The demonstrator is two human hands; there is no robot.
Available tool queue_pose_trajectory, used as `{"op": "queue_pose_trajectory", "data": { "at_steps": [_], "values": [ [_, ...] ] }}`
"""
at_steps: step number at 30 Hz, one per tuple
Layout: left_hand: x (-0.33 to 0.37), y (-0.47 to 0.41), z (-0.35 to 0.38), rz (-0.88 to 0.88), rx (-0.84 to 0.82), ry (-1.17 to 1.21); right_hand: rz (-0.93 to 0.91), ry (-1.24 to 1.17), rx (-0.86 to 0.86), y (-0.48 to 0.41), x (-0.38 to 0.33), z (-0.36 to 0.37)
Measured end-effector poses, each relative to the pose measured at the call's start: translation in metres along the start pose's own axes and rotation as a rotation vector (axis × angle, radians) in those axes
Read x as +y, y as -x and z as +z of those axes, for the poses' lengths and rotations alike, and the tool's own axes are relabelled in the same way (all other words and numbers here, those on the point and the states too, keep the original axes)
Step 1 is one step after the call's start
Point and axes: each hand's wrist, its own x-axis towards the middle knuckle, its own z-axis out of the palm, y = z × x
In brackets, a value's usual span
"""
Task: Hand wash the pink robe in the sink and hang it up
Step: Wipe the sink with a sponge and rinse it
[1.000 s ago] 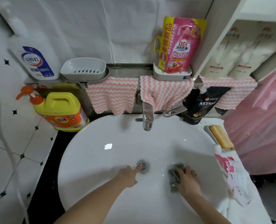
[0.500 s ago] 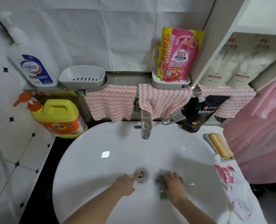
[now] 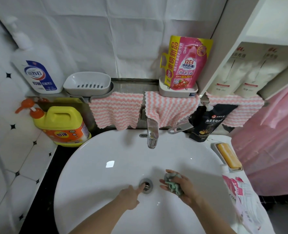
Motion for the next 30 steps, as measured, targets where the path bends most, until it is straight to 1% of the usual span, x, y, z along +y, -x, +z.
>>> {"op": "queue_pose_trajectory", "data": {
  "at_steps": [2,3,6,9,12,18,30],
  "values": [
    [0.000,0.000,0.001,0.004,0.004,-0.005,-0.014,0.013,0.016,-0.002,-0.001,0.000],
    [0.000,0.000,0.001,0.005,0.006,-0.003,-0.013,0.037,0.056,-0.001,-0.003,0.003],
    [0.000,0.000,0.002,0.002,0.006,0.008,0.018,0.109,0.262,-0.005,-0.002,0.010],
    [0.000,0.000,0.003,0.002,0.011,0.020,0.071,0.162,0.400,-0.013,0.001,0.012],
    [-0.001,0.000,0.005,0.006,0.017,0.019,0.011,0.173,0.502,-0.014,0.002,0.018],
    [-0.001,0.003,0.005,0.012,0.010,0.000,-0.095,0.163,0.584,-0.013,0.003,0.031],
    [0.001,0.003,0.001,0.010,0.006,-0.012,-0.120,0.127,0.656,-0.016,0.008,0.024]
  ]
}}
